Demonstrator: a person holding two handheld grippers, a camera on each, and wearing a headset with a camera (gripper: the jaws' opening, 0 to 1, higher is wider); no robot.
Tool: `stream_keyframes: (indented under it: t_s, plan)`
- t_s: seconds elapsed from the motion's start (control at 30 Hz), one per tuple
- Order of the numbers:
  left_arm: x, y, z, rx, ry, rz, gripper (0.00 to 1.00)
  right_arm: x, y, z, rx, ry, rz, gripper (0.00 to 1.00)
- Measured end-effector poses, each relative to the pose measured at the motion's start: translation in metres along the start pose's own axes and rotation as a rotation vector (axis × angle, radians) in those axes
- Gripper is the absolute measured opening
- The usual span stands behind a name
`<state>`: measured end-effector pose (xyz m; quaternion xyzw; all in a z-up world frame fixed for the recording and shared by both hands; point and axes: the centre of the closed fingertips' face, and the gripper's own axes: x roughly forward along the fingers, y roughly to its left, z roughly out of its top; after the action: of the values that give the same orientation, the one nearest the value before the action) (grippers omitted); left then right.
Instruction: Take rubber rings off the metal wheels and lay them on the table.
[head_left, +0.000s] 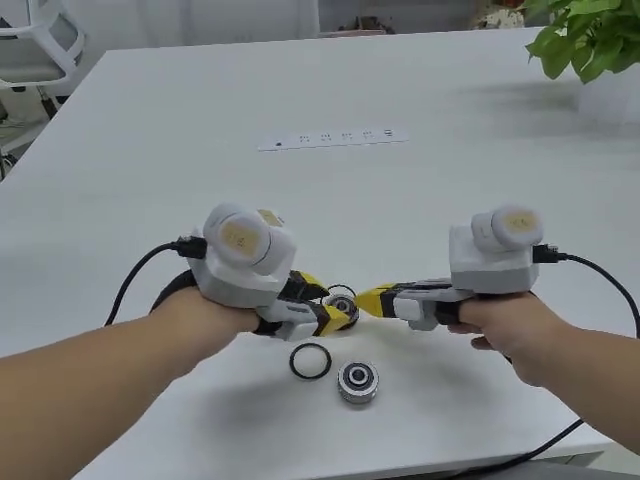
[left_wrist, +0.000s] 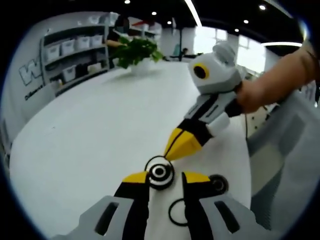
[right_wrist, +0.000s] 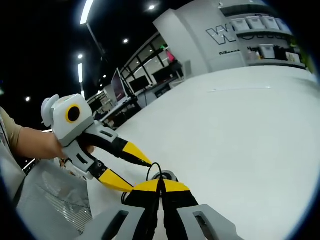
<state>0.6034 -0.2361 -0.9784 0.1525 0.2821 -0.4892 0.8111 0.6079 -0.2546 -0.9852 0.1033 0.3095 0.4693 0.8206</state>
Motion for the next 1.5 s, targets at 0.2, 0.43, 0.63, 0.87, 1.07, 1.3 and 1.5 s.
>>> stream_keyframes:
  t_s: [0.2,0.43,0.63,0.87,1.07,1.3,1.5]
  plan:
    - [-0.022,-0.001,0.006,-0.004,-0.044,-0.002,0.36,-0.003,0.007,0.003,0.009,-0.006,0.014,0.0]
    - [-0.044,0.0,0.003,-0.019,-0.076,0.005,0.44,-0.004,0.02,0.007,0.019,-0.013,0.038,0.0]
    - [-0.06,-0.003,0.0,-0.033,-0.096,0.008,0.52,-0.004,0.028,0.006,0.018,0.001,0.055,0.0]
    - [-0.076,-0.014,-0.007,-0.033,-0.095,-0.002,0.58,-0.001,0.036,0.001,0.022,0.034,0.083,0.0]
    - [-0.084,-0.019,-0.016,-0.032,-0.08,-0.002,0.62,0.004,0.043,-0.008,0.029,0.088,0.104,0.0]
    - [-0.09,-0.02,-0.024,-0.04,-0.075,0.002,0.7,0.01,0.049,-0.019,0.003,0.152,0.119,0.0]
    - [-0.094,-0.021,-0.03,-0.042,-0.064,0.007,0.72,0.017,0.052,-0.026,-0.014,0.194,0.124,0.0]
